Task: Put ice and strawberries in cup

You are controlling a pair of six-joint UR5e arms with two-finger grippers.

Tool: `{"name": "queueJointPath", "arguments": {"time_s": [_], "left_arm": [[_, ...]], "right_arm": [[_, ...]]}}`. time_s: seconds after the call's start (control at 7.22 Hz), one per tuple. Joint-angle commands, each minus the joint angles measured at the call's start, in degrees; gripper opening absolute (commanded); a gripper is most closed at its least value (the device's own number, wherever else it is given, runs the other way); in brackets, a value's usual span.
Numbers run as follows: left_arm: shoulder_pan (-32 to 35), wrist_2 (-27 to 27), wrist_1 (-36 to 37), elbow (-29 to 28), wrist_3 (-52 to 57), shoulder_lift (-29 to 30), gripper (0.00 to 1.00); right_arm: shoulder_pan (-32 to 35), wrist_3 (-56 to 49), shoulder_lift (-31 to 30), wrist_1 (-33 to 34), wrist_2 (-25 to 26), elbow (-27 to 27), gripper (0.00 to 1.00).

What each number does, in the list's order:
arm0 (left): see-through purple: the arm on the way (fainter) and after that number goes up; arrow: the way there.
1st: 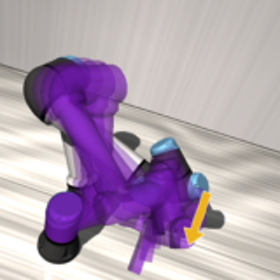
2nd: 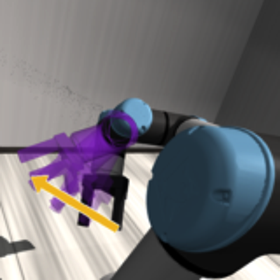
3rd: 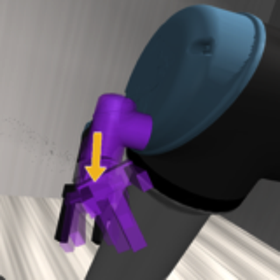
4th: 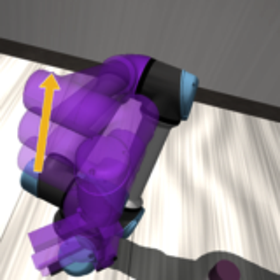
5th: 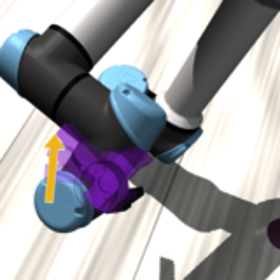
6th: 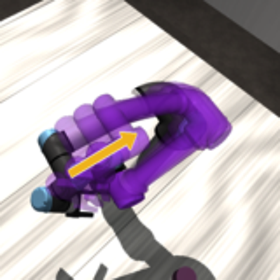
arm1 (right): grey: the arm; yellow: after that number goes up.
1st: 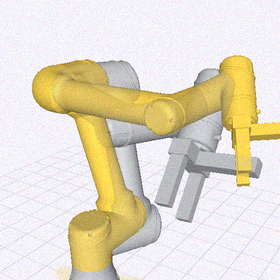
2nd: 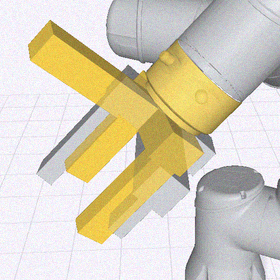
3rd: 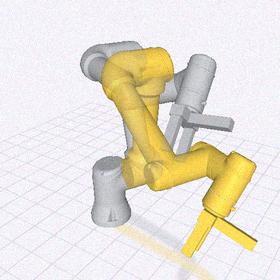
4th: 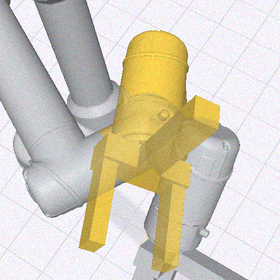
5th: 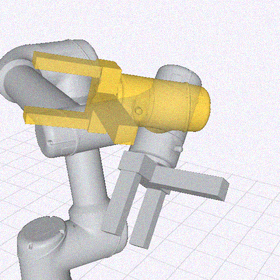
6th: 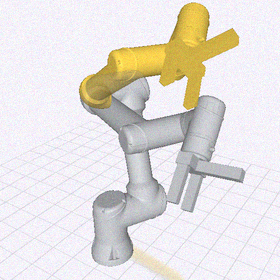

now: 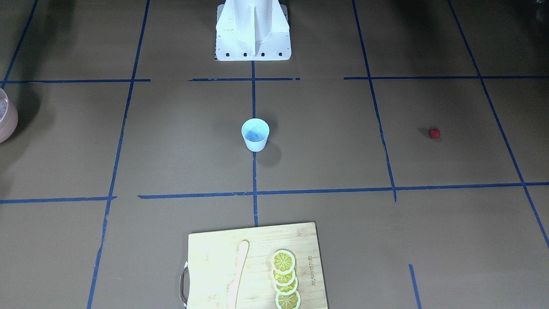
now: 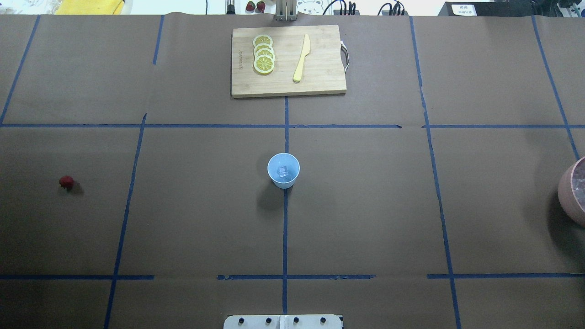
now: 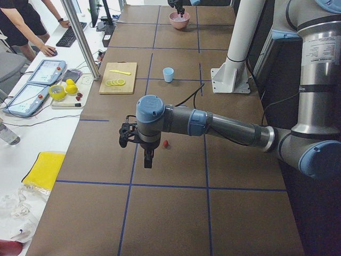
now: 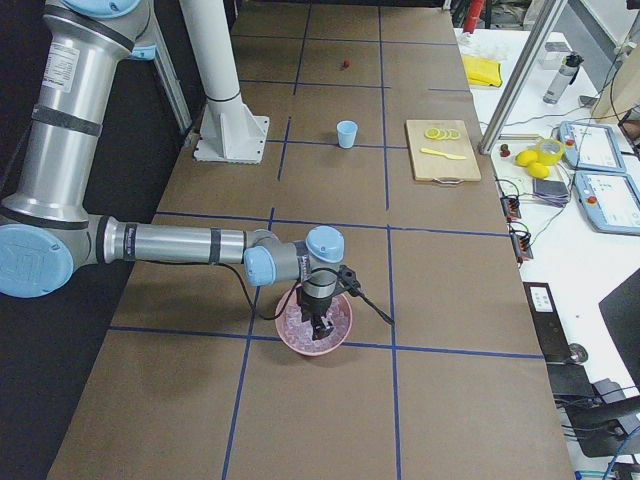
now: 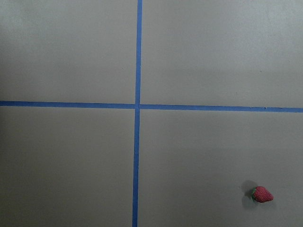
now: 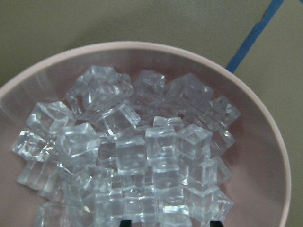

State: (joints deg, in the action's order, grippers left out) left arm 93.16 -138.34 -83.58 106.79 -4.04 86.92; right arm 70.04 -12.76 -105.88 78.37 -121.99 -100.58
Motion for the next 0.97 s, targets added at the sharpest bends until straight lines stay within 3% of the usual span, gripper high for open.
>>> {"name": "queueJointPath", "arguments": {"time_s": [0.0, 0.83], "left_arm": [[0.0, 0.0, 0.0, 0.0, 0.0, 0.0, 1.0], [0.0, 0.0, 0.0, 0.7, 0.0, 0.0, 1.0]], "right_arm": [[-0.2, 0.2, 0.5, 0.1, 0.3, 0.0, 0.61], [-0.5, 0.4, 0.9, 0.0, 0.3, 1.6, 0.6]]}}
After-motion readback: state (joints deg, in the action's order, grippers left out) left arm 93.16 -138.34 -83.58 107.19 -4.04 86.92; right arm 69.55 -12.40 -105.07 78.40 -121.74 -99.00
